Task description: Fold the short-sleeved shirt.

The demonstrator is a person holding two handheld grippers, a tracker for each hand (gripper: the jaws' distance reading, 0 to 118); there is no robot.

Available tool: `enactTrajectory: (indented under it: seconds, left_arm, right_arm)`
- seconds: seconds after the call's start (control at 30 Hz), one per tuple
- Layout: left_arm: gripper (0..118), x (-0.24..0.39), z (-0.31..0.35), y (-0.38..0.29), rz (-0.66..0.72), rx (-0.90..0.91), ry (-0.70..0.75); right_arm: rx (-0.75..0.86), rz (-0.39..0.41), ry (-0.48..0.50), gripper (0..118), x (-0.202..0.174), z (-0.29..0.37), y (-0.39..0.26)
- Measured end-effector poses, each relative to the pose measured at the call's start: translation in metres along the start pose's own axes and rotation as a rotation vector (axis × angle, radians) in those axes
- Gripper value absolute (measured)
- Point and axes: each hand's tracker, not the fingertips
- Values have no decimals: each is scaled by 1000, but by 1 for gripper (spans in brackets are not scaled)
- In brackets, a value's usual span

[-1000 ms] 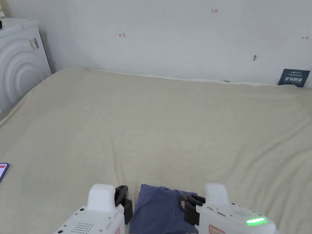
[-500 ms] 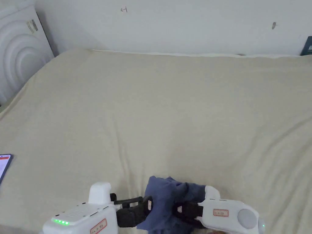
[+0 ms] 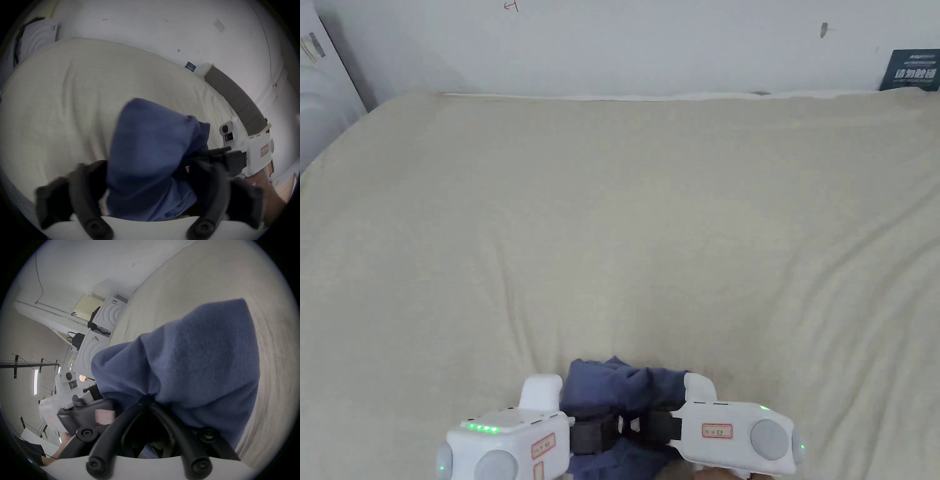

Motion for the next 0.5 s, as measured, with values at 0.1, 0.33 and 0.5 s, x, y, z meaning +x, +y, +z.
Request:
enactTrajectory:
  seconds: [0.1,0.33,0.5]
  left_arm:
    - [42,18,-10,-2,-25,-10,100]
    - [35,12,8,7,2,-20,64]
    - [34,20,32,30,-88,41,89]
  right_arm:
    - [-3,-6,-16,1,-4,-2,1]
    - [-27,62,-150,1,-41,3,7]
    - [33,84,-166,1,-77,16,10]
